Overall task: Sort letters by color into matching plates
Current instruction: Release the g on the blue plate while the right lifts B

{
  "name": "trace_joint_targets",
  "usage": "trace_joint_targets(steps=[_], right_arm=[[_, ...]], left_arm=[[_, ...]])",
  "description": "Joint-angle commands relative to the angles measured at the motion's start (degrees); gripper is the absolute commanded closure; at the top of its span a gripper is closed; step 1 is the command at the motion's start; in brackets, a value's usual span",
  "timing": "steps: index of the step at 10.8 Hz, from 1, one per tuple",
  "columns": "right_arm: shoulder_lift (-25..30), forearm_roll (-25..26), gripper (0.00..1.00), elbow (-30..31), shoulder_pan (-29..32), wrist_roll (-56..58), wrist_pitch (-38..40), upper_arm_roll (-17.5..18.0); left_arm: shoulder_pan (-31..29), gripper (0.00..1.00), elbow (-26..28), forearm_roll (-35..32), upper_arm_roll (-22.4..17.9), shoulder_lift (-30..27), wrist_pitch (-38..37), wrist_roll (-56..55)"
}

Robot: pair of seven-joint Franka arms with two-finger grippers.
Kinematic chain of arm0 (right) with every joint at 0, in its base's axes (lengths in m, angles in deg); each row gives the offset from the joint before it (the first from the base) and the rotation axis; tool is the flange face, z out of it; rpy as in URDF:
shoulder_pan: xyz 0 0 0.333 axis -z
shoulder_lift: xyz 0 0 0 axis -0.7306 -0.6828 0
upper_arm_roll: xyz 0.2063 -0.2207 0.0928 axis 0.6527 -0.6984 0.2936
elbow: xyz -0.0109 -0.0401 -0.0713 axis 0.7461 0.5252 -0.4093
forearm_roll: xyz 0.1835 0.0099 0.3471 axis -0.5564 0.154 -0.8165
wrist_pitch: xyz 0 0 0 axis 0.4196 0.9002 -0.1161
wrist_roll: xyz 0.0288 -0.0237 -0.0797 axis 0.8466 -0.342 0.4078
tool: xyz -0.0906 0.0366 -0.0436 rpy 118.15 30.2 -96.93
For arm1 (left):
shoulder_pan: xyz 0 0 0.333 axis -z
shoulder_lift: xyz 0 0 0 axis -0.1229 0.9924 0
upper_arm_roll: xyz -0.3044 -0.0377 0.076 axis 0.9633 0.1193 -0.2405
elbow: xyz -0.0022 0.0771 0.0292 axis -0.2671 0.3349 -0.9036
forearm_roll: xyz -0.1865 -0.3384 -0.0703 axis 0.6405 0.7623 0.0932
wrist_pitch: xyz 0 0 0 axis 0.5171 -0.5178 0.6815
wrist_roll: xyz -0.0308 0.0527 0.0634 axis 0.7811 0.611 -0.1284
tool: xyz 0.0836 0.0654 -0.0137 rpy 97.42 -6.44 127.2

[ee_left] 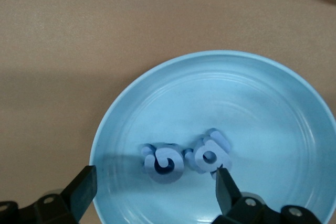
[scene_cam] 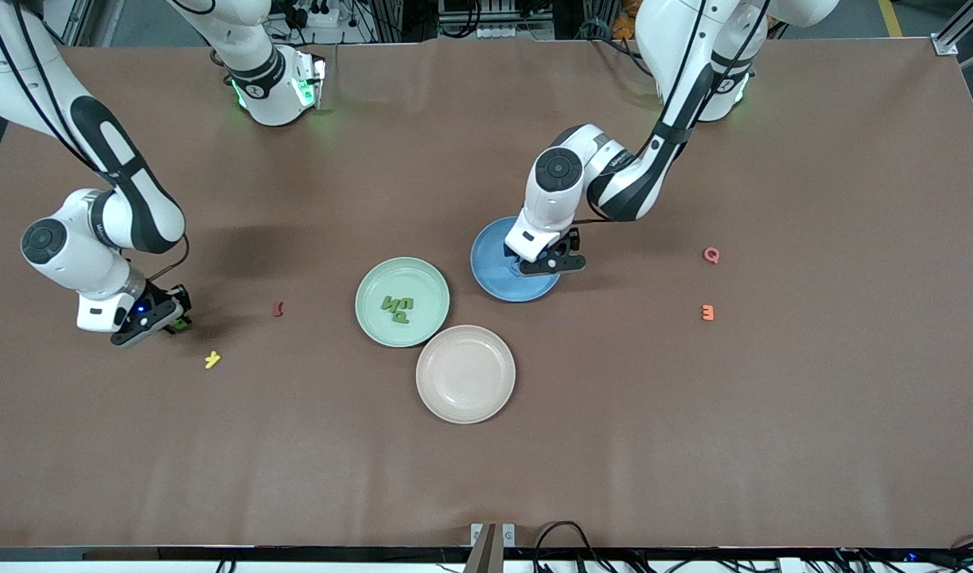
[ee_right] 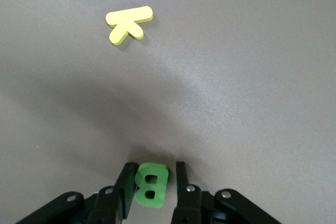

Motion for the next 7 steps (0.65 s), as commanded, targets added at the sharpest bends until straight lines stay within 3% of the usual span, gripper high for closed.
trace_joint_targets(steps=[1,5,7], right_arm=[[-1.2,-0.7,0.65,-0.6,1.8,0.3,-0.3,1.6],[-1.8,-0.7,0.69,-0.6,2.3,0.3,-0.4,1.6],[-1.9,-0.7,0.72,-0.6,2.3,0.3,-0.4,1.6]], left_arm=[[-0.3,0.0,-1.2,-1.9,0.2,-0.4,-0.6,-2.6],[-0.5,0.0,-1.8,-1.9,0.2,-0.8,-1.3,-2.1],[-0.9,0.0,-4.9,-2.0,0.2,-0.8,-6.0,-1.7]])
